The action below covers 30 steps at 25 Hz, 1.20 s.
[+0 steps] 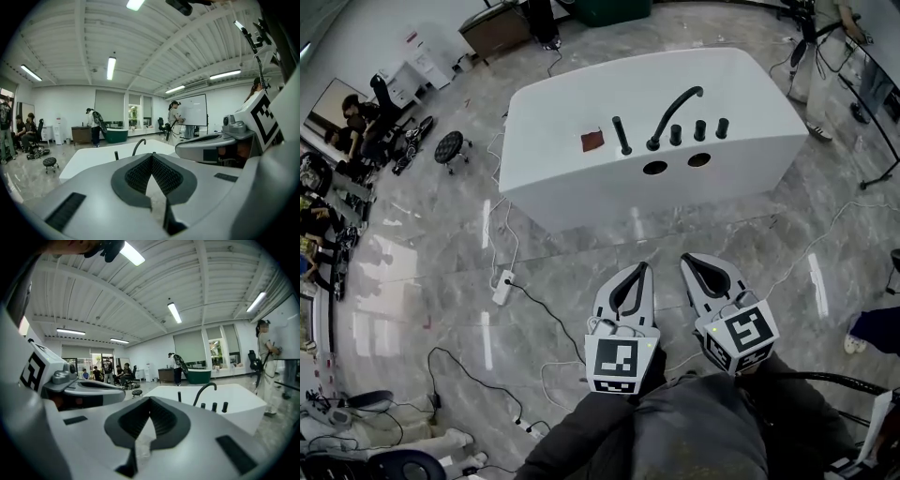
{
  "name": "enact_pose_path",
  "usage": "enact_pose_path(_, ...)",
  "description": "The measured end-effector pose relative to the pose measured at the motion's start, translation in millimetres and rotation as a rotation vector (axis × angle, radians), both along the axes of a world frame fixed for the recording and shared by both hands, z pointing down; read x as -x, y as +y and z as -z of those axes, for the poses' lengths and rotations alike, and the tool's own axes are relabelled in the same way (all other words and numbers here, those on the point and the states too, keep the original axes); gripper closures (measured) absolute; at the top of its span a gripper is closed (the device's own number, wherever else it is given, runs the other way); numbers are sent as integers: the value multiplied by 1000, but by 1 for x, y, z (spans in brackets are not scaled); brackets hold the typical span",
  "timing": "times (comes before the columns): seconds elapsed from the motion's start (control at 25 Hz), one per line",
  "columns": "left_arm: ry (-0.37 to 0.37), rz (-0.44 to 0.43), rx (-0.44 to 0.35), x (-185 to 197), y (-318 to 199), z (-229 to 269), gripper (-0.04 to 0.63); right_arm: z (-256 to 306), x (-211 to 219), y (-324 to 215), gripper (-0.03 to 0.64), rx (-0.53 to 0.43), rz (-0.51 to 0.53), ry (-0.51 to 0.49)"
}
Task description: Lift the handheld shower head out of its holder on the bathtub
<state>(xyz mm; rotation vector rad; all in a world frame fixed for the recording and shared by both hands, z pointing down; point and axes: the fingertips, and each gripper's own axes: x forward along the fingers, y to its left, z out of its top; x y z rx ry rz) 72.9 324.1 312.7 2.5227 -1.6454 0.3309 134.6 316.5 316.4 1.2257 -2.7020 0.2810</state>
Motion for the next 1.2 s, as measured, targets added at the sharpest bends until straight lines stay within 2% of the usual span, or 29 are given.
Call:
enact_pose_path(0.32, 8, -27, 29, 35, -64, -3, 592, 1, 36, -70, 614, 25, -29, 0)
enact_pose_path(0.6, 13, -21, 23, 71, -108, -7, 592, -1, 61, -109, 614, 9, -45, 12)
enact_pose_path(1.2, 6, -43, 75, 61, -187, -23, 592, -9, 54, -192, 614, 38, -68, -5)
